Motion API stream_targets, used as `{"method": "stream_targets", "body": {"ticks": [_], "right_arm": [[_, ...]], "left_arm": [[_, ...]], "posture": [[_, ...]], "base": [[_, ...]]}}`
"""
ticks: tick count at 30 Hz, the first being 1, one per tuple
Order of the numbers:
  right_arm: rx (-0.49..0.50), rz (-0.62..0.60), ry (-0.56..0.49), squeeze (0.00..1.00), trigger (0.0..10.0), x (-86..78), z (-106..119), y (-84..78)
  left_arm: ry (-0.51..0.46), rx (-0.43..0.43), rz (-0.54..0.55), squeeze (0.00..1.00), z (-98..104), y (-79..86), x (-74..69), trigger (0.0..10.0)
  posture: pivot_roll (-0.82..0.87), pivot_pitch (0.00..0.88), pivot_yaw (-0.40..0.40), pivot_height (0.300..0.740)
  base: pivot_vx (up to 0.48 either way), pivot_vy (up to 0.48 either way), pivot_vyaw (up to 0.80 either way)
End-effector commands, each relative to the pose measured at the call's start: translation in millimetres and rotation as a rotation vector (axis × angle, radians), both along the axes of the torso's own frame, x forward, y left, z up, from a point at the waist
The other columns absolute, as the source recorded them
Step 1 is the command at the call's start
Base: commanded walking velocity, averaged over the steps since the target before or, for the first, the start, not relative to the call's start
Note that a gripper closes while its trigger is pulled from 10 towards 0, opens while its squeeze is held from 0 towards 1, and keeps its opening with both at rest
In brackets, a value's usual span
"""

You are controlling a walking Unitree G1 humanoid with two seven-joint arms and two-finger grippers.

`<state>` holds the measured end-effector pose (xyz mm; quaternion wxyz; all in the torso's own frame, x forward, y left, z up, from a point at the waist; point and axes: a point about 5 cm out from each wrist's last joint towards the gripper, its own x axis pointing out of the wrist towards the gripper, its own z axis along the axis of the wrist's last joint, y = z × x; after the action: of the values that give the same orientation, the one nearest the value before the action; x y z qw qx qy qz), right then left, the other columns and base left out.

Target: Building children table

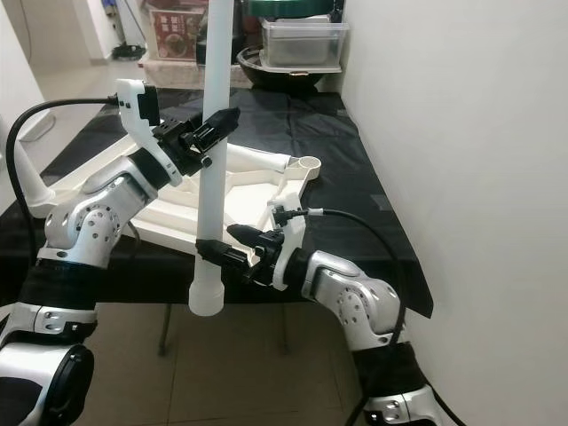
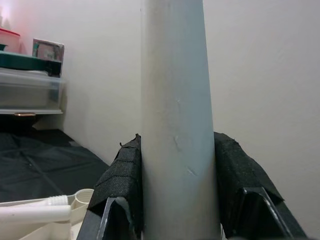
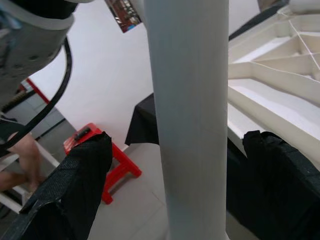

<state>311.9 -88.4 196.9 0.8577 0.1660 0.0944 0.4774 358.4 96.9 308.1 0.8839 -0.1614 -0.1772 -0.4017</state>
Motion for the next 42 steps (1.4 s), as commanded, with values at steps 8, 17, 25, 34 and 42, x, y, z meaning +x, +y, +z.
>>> {"method": "stream_targets", "body": {"ticks": [8, 17, 25, 34, 42], "right_arm": [[-0.034, -0.118, 0.032, 0.00, 10.0, 14.4, -3.1, 2.4], [-0.047, -0.145, 0.022, 0.00, 10.0, 16.4, -5.3, 11.4], [-0.035, -0.147, 0.011, 0.00, 10.0, 18.0, -2.7, 21.7], [-0.032, -0.158, 0.012, 0.00, 10.0, 21.0, -3.2, 30.1], [-0.037, -0.160, 0.007, 0.00, 10.0, 23.7, -2.1, 33.7]], "left_arm": [[-0.033, -0.012, -0.002, 0.00, 9.9, -6.6, 4.4, 10.0], [-0.033, -0.030, -0.005, 0.00, 10.9, -12.2, 7.0, 10.0], [-0.036, -0.041, -0.006, 0.00, 12.7, -14.2, 8.9, 10.0], [-0.033, -0.055, -0.023, 0.00, 12.9, -21.3, 9.7, 10.0], [-0.030, -0.057, -0.039, 0.00, 12.2, -27.0, 9.4, 10.0]], "posture": [[0.05, 0.066, -0.029, 0.740], [0.05, 0.068, -0.028, 0.740], [0.05, 0.069, -0.027, 0.740], [0.05, 0.070, -0.029, 0.740], [0.05, 0.071, -0.027, 0.740]], "base": [[0.000, 0.000, 0.00], [0.000, 0.000, 0.00], [0.000, 0.000, 0.00], [0.000, 0.000, 0.00], [0.000, 0.000, 0.00]]}}
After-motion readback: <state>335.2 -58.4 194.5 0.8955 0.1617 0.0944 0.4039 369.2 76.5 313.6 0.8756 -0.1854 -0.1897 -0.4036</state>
